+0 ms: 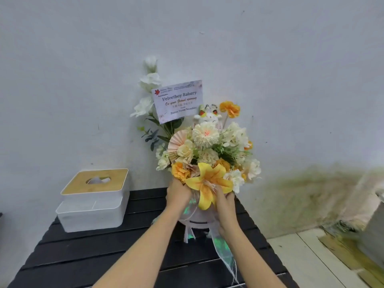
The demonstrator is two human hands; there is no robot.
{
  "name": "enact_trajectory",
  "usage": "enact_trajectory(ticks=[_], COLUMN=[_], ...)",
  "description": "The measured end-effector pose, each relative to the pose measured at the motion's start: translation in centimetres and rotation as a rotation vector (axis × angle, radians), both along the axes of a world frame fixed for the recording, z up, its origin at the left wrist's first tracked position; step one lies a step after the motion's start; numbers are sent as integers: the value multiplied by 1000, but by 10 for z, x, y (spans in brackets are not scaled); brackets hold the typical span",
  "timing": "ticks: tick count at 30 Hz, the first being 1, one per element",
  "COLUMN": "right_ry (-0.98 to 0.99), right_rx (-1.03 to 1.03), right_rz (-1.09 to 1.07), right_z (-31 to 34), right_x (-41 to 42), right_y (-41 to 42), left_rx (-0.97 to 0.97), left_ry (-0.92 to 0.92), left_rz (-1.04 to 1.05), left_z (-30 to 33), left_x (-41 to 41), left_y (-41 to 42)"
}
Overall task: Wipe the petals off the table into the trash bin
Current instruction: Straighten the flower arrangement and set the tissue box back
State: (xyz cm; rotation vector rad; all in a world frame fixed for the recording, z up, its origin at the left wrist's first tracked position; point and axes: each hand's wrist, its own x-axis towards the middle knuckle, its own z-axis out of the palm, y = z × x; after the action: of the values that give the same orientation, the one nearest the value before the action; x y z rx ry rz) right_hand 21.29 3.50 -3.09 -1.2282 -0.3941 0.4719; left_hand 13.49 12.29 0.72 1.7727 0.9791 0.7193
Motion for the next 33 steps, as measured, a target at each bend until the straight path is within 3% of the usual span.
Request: enact_trajectory(ticks=[6,10,12,16,20,26,33], right_ry=[-142,-117,-91,-236,-437,-736,-654], right_rx=[-86,-57,-141,-308,-444,-471,-410], right_rz=[-70,32,9,-248,-327,-173,169], right_z=[-3,13,13,23,56,75,43], right_x=[7,15,9,-29,-68,-131,-165], right_y=[16,2,-7,-19,-29,4,97], left_rx=[-2,-105,-171,-52,62,222,344], left_ry=[-110,-138,-124,-36,43,239,597], left_rz=[-2,-23,-53,-99,-84,44,75], left_z=[-5,-11,-6,16,36,35,9], left_x=[13,15,10,-23,-71,-145,-189], left_y=[12,13,9,-13,-12,31,106])
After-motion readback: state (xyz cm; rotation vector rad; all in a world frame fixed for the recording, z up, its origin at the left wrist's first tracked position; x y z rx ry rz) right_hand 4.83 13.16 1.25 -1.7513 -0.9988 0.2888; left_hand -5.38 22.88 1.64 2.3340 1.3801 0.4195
